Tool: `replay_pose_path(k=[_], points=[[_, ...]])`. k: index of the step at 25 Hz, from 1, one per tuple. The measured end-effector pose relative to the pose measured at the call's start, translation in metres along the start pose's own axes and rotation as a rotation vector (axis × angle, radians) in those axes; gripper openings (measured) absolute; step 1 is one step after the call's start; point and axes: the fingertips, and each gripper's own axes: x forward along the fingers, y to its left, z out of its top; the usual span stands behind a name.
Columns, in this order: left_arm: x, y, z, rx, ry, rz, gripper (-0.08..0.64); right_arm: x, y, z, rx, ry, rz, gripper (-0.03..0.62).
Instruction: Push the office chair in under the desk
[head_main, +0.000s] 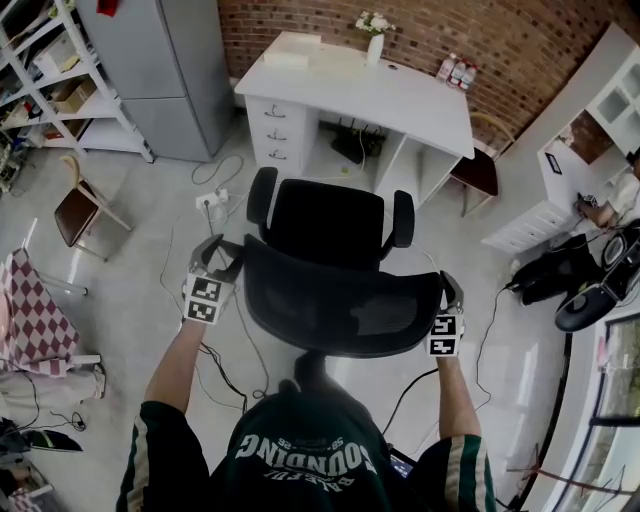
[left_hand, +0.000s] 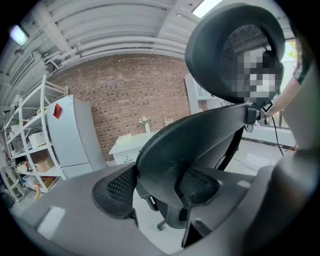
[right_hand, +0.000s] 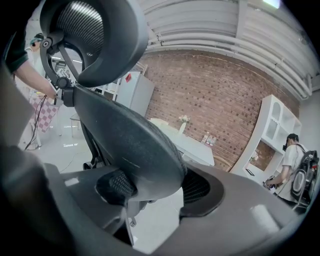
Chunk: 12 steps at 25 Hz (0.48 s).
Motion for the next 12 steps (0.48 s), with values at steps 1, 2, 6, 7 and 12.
replay_pose_path(k=[1,2,6,7,12], points=[[0.007,0.004,0.002,0.002,0.008,-0.002,0.258,0.006,-0.003,0.002,-0.005,0.003,-0.005,0.247],[0.014,0.009,0.004,0.005,0.016,-0.002,0.258,0.013,-0.006,0.004,-0.013,0.008,-0.012,0.247],[0.043,0.027,0.008,0.007,0.043,-0.004,0.258,0.038,-0.012,0.021,-0.027,0.008,-0.002,0.247],[0.049,0.031,0.007,0.008,0.05,-0.003,0.258,0.044,-0.012,0.026,-0.021,0.002,0.004,0.247],[0.077,0.041,0.019,0.001,0.049,0.0,0.258,0.068,-0.026,0.036,-0.017,-0.013,0.005,0.249]])
